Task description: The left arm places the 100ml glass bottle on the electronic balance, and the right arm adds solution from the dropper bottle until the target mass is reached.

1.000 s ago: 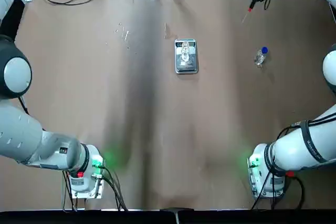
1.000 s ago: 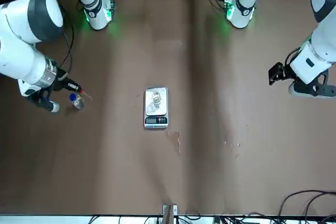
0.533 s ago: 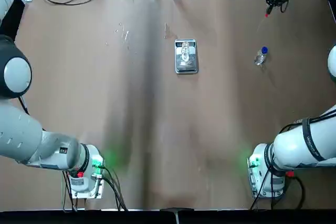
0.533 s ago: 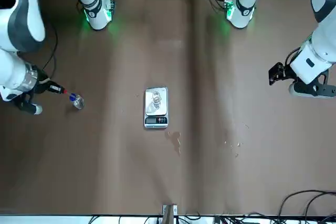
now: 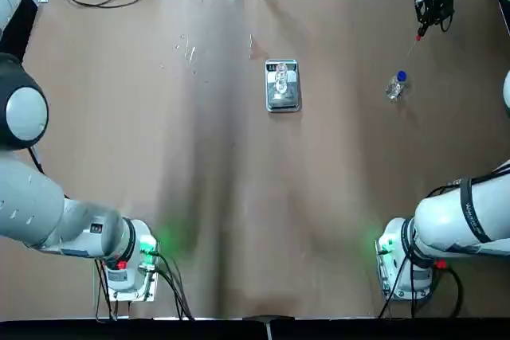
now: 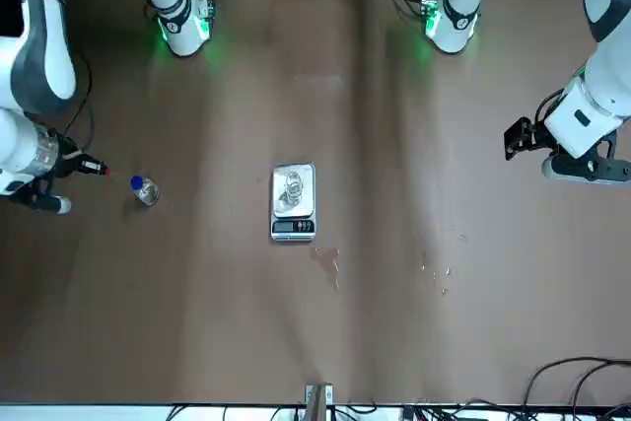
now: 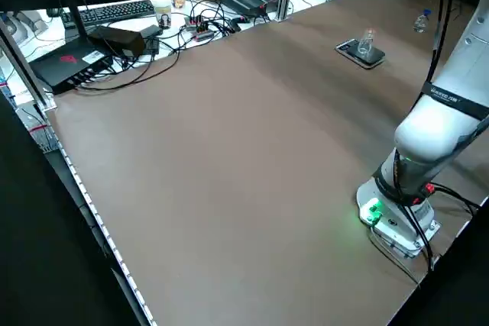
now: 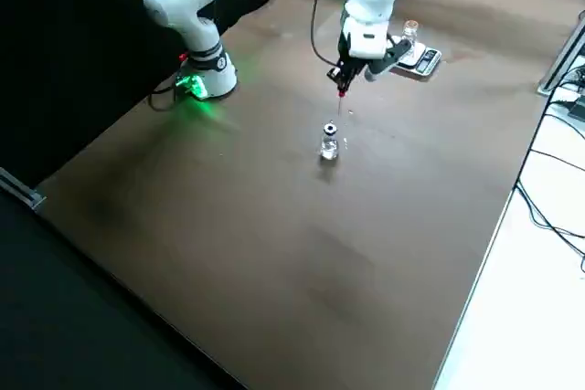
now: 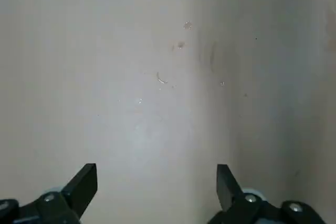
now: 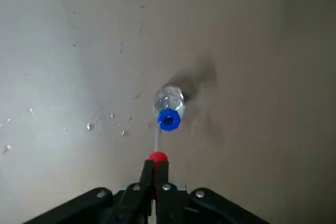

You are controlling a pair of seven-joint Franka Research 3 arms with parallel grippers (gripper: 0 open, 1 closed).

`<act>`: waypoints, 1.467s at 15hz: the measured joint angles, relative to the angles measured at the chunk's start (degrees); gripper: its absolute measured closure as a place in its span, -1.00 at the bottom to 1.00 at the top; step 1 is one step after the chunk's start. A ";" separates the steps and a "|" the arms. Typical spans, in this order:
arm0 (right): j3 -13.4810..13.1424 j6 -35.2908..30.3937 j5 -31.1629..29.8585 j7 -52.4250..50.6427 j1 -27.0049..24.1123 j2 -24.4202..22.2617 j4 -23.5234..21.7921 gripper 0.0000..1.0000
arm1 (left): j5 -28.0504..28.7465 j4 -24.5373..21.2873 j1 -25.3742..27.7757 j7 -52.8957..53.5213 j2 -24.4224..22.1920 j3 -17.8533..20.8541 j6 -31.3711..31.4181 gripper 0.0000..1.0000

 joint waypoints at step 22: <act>0.47 9.54 -0.18 -4.31 -1.36 -2.63 -9.50 0.91 | 0.00 0.00 0.01 -0.05 0.00 0.03 -0.02 -1.00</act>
